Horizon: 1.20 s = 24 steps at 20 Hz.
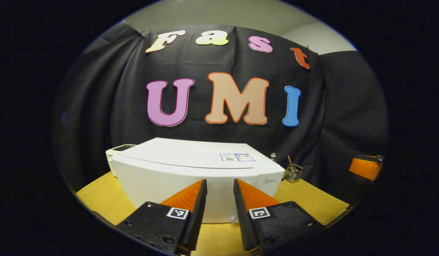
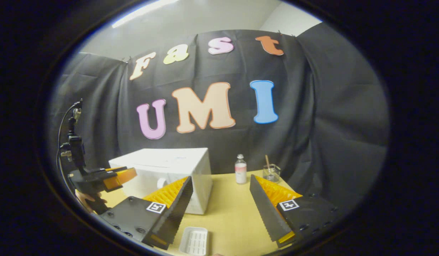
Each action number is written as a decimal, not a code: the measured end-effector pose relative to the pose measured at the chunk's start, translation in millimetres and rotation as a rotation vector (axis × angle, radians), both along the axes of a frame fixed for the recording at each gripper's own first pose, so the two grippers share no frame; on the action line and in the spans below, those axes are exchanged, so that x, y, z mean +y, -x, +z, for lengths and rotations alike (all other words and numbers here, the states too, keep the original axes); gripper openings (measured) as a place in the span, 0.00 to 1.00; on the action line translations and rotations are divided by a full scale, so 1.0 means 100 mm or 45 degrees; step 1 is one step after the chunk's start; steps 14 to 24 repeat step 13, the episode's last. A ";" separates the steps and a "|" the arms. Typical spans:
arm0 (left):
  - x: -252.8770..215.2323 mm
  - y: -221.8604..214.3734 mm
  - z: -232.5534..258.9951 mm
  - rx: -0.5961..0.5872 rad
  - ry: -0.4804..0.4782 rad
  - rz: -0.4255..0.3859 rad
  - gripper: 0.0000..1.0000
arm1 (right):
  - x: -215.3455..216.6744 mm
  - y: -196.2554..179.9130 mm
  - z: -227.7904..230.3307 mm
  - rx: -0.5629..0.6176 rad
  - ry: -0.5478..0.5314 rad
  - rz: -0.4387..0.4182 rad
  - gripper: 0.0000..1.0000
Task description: Open the microwave oven with the left hand, put the food in, and close the microwave oven.
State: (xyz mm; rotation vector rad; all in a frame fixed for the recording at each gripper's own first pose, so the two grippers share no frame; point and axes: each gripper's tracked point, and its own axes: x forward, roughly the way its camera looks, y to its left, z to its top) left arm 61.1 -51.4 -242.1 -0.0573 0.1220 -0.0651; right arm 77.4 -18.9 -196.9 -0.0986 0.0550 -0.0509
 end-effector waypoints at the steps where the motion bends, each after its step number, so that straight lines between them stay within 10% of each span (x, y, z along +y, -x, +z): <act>1: 0.05 0.04 0.08 -0.009 0.002 0.009 0.58 | 0.08 -0.03 0.07 -0.001 0.004 0.036 0.92; 2: 0.10 0.04 0.27 -0.041 0.014 0.005 0.94 | 0.15 -0.04 0.15 -0.012 0.007 0.059 0.92; 3: 0.13 0.02 0.31 -0.059 0.028 0.008 0.99 | 0.18 -0.07 0.23 -0.024 0.007 0.064 0.92; 24: 0.23 -0.25 0.43 -0.026 0.068 0.002 0.96 | 0.27 -0.33 0.50 -0.131 0.004 0.070 0.92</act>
